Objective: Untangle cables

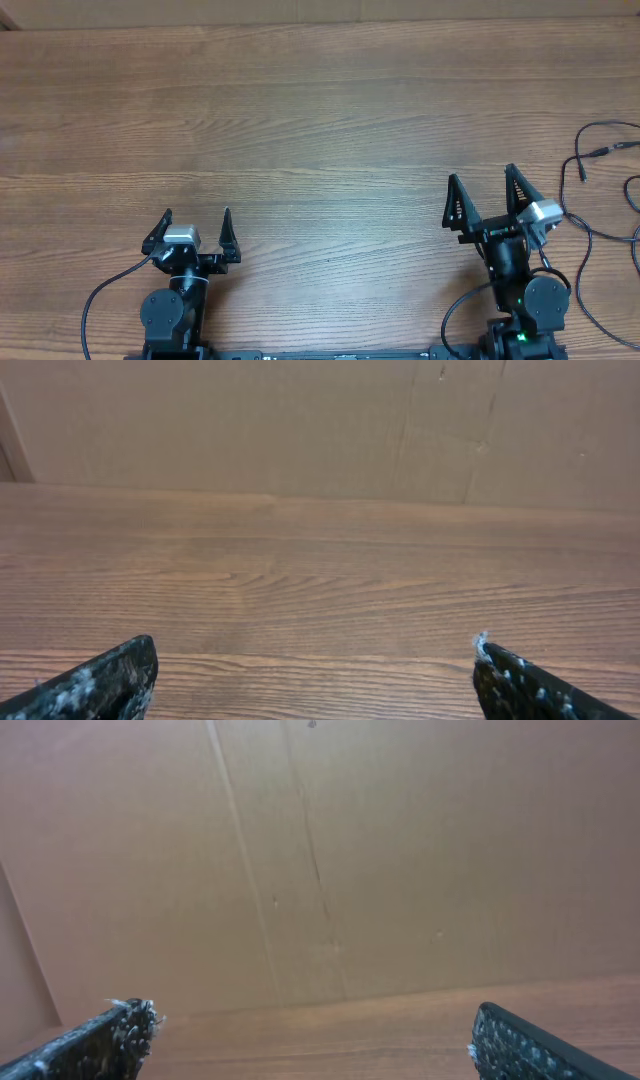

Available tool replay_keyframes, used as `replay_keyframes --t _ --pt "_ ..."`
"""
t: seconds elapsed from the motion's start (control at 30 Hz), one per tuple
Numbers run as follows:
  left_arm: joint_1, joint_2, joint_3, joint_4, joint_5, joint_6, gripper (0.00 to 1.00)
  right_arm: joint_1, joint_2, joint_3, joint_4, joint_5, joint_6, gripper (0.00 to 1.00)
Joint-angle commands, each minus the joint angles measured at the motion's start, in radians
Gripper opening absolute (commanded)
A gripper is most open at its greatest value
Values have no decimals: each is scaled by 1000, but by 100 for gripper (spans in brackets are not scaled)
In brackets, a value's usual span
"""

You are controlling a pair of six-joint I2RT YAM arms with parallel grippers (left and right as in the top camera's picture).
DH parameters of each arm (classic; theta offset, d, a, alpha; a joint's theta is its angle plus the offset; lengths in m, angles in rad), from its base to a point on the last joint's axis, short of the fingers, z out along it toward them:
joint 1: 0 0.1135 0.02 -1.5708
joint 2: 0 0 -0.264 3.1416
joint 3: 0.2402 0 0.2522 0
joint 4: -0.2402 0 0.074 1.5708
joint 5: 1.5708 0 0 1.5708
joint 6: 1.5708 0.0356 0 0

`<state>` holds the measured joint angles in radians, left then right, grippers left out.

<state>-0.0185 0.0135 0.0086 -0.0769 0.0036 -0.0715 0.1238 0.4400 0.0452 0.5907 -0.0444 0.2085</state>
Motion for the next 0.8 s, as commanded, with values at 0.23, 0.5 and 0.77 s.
replay_keyframes --t 0.23,0.5,0.77 --pt "-2 -9 -4 -1 -3 5 100 -8 -182 -37 -158 10 -4 100" --pt "-2 -9 -4 -1 -3 5 100 -29 -336 -37 -537 10 -4 100" --pt "-2 -9 -4 -1 -3 5 100 -138 -438 -37 -675 13 -61 100"
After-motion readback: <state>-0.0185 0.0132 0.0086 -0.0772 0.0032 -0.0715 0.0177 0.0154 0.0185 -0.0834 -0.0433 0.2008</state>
